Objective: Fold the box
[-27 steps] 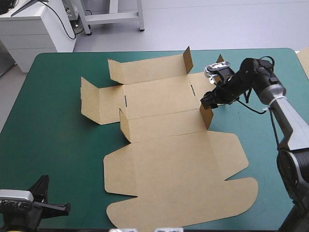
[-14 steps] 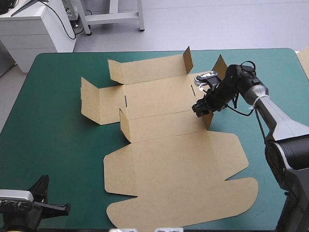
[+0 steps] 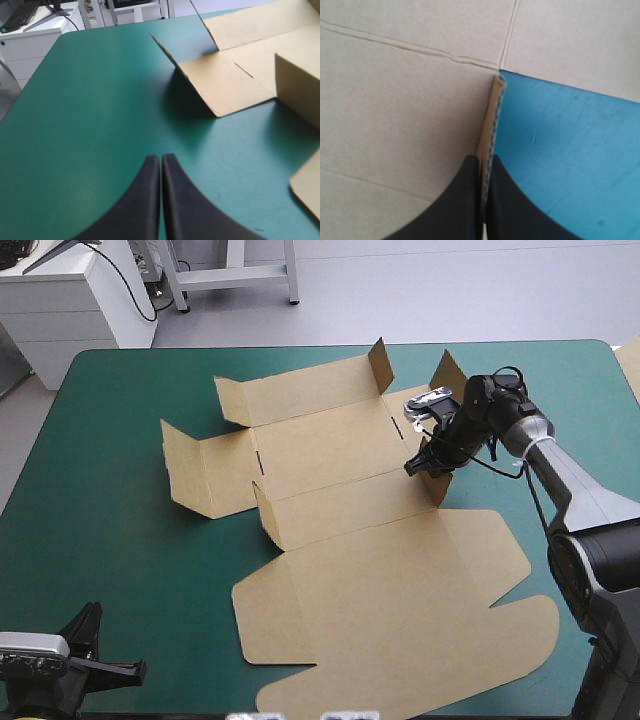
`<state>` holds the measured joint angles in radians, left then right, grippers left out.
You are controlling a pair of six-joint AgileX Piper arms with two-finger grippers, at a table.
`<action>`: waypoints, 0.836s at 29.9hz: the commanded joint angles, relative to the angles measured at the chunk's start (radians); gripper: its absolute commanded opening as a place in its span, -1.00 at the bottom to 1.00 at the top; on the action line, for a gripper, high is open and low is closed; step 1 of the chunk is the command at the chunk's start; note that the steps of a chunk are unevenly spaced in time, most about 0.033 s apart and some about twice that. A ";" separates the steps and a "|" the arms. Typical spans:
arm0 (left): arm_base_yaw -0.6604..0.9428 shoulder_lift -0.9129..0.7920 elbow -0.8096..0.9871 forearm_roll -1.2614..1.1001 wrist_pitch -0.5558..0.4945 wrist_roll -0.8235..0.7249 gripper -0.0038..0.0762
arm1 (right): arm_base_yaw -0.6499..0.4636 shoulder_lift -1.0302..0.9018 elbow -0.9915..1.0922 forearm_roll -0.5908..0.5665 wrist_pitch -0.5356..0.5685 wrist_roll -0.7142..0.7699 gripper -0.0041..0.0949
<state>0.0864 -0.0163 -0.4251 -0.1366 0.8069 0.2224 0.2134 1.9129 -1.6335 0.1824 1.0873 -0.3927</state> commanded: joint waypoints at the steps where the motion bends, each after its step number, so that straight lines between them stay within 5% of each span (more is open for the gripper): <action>1: -0.008 -0.007 -0.020 -0.014 -0.074 -0.009 -0.92 | 0.004 -0.047 -0.074 -0.011 0.006 -0.108 -0.96; 10: -0.008 -0.007 -0.020 -0.014 -0.074 -0.009 -0.92 | 0.022 -0.047 -0.282 0.114 0.017 -0.366 -0.96; 25: -0.008 -0.007 -0.020 -0.014 -0.074 -0.009 -0.92 | 0.182 -0.047 -0.297 0.104 -0.007 -0.897 -0.96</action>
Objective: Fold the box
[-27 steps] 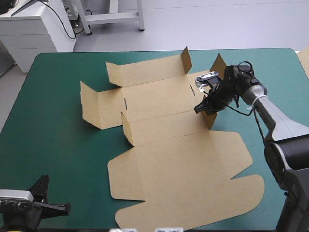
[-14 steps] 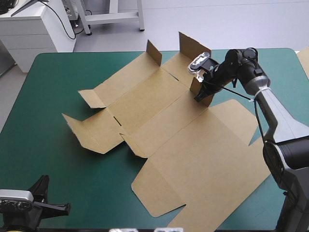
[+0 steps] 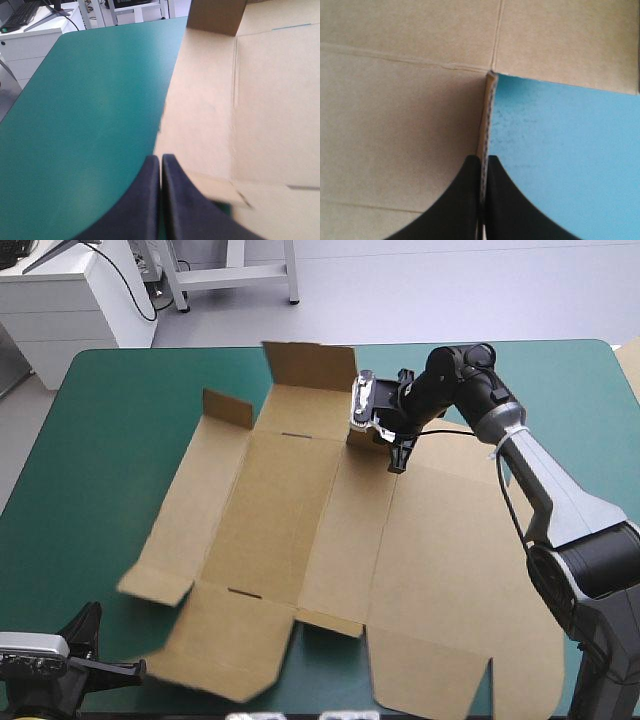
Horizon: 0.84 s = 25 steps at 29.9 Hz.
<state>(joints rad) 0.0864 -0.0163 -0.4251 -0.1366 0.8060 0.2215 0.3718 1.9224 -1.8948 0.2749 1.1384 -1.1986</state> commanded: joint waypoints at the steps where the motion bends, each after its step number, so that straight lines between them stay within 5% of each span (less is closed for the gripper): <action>1: -0.008 -0.007 -0.020 -0.014 -0.073 -0.008 -0.92 | 0.035 -0.056 -0.035 0.011 -0.073 -0.091 -0.96; 12: -0.008 -0.007 -0.020 -0.014 -0.073 -0.008 -0.92 | 0.078 -0.019 -0.035 0.030 -0.188 0.004 -0.96; 25: -0.008 -0.007 -0.020 -0.014 -0.073 -0.008 -0.92 | 0.086 0.074 -0.035 0.128 -0.184 0.061 -0.88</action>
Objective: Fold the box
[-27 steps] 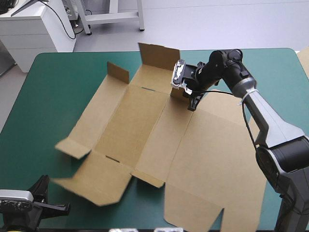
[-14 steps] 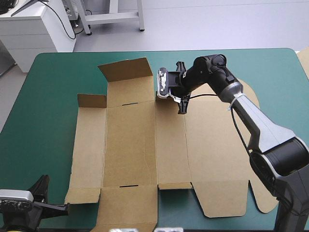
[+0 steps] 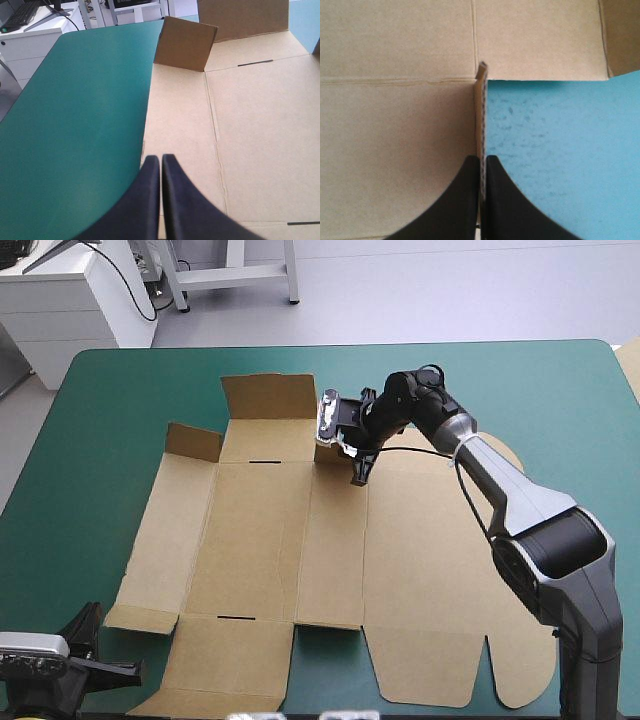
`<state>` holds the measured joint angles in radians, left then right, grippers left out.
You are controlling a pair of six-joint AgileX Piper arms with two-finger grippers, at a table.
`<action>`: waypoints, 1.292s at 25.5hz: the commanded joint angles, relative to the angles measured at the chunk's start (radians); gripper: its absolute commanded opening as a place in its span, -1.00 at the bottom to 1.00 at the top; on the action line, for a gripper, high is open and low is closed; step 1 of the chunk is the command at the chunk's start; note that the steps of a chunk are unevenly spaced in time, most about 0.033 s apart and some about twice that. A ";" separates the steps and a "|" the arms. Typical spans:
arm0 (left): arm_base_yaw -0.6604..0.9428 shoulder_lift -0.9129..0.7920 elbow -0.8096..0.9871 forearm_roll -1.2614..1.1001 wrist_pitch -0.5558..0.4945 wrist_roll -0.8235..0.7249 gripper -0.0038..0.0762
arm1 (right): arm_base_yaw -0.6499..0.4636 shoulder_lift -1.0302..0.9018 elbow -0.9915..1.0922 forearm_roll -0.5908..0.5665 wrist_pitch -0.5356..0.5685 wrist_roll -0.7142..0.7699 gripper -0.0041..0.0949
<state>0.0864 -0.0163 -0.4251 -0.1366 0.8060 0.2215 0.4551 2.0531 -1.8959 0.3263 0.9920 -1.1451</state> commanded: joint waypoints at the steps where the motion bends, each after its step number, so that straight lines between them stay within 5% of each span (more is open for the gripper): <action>1: -0.008 -0.007 -0.020 -0.014 -0.073 -0.008 -0.92 | 0.003 -0.057 -0.034 0.084 -0.037 0.007 -0.81; 8: -0.008 -0.007 -0.020 -0.014 -0.073 -0.008 -0.92 | 0.003 -0.063 -0.039 0.060 -0.037 0.068 0.08; 11: -0.008 -0.007 -0.020 -0.014 -0.073 -0.008 -0.92 | 0.003 -0.080 -0.069 0.003 -0.028 0.215 0.19; 15: -0.008 -0.007 -0.020 -0.019 -0.068 -0.006 -0.92 | 0.003 -0.109 -0.156 -0.132 0.032 0.422 -0.03; 20: -0.008 0.006 -0.022 -0.025 -0.075 -0.019 -0.92 | 0.003 -0.148 -0.274 -0.326 0.162 0.691 -0.92; 25: -0.008 0.085 -0.094 -0.019 -0.046 -0.019 -0.92 | 0.001 -0.182 -0.285 -0.494 0.217 1.012 -0.96; 33: -0.020 0.600 -0.475 0.216 0.142 -0.070 -0.92 | 0.001 -0.313 -0.265 -0.531 0.254 1.094 -0.96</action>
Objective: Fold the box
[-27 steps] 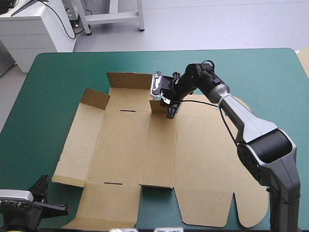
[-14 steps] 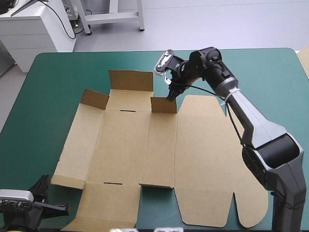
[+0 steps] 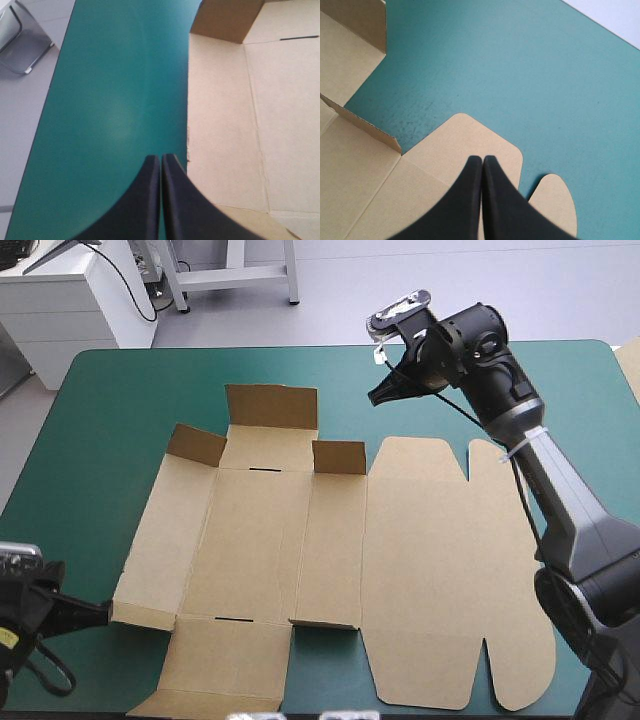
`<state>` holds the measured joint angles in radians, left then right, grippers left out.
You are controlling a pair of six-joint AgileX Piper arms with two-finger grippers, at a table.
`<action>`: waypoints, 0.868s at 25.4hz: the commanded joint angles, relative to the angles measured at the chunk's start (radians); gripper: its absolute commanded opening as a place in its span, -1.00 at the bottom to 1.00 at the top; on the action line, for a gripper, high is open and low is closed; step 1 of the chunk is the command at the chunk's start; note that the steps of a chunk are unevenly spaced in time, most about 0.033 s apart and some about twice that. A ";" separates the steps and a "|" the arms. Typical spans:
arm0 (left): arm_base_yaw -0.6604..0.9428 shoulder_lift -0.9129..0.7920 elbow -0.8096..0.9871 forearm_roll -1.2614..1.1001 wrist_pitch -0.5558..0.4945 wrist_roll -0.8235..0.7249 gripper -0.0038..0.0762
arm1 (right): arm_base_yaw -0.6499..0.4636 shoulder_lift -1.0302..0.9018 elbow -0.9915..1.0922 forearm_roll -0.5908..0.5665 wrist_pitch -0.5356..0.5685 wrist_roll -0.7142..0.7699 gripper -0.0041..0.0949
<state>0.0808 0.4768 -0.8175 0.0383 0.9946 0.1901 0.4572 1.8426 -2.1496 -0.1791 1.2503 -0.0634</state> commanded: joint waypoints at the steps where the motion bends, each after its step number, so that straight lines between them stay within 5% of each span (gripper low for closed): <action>1: -0.015 0.151 -0.109 0.046 -0.042 -0.036 -0.92 | -0.001 -0.129 0.011 -0.026 -0.005 0.023 -0.96; 7: -0.013 0.424 -0.209 0.094 0.020 0.003 -0.90 | -0.001 -0.408 0.378 -0.041 -0.006 0.102 -0.96; 15: 0.049 0.639 -0.230 0.058 -0.007 0.039 -0.90 | -0.001 -0.740 0.738 -0.245 -0.030 0.296 -0.96; 22: 0.306 0.760 -0.265 -0.435 0.035 0.282 -0.86 | -0.001 -1.008 0.898 -0.255 -0.019 0.396 -0.96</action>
<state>0.3061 1.2001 -1.0457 -0.1589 1.0217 0.3509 0.4572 0.9210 -1.2687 -0.4026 1.2512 0.2974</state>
